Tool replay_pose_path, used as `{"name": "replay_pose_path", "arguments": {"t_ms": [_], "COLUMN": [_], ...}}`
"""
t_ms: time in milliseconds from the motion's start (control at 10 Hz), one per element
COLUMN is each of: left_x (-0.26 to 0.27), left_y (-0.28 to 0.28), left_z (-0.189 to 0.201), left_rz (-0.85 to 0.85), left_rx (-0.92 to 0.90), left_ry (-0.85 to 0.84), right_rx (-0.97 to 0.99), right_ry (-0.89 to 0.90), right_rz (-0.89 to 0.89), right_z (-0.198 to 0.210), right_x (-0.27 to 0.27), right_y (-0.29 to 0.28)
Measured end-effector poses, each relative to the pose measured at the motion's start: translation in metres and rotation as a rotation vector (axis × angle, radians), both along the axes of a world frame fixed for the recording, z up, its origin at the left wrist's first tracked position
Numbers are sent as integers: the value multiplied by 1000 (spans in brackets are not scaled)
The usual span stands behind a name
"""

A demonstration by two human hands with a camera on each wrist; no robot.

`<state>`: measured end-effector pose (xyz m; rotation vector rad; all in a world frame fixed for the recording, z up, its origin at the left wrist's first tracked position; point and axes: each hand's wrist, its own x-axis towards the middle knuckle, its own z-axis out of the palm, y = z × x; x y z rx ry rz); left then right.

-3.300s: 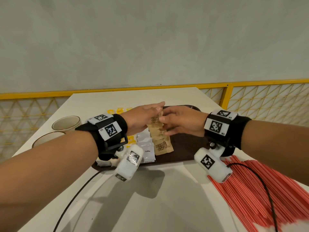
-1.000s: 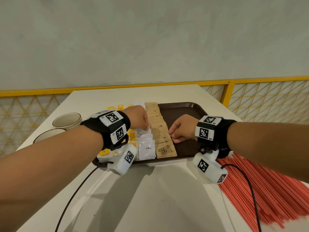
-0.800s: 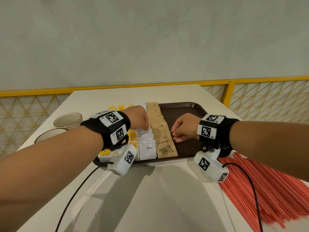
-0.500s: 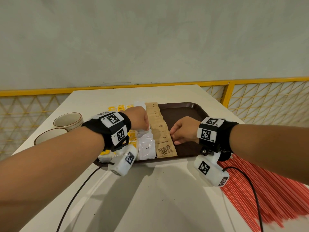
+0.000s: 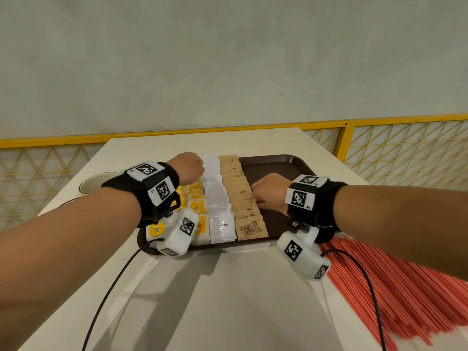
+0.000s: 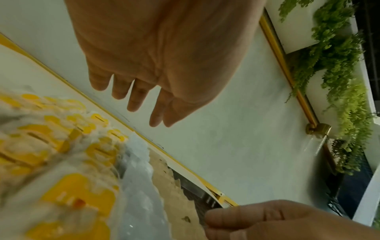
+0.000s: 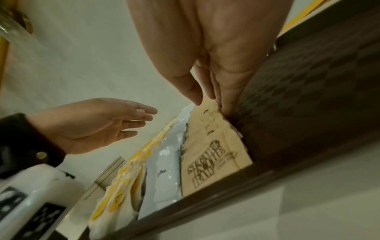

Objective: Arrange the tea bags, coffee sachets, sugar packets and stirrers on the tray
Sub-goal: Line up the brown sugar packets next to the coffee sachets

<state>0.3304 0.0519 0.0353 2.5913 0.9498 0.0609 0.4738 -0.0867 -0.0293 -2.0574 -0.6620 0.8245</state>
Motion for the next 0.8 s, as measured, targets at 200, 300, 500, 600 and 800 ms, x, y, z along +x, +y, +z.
{"name": "replay_pose_path", "arguments": {"t_ms": [200, 300, 500, 600, 800], "left_x": [-8, -13, -23, -28, -50], "left_y": [13, 18, 22, 19, -2], "left_z": [-2, -6, -14, -12, 21], "left_rz": [119, 170, 262, 245, 131], "left_rx": [-61, -151, -368, -408, -341], "left_ry": [7, -8, -63, -85, -322], "right_rx": [-229, -193, -225, -88, 43], "right_ry": [-276, -319, -417, -233, -89], "right_rz": [120, 142, 113, 40, -48], "right_z": [7, 7, 9, 15, 56], "right_x": [-5, 1, -2, -2, 4], "right_y": [2, 9, 19, 10, -56]}}
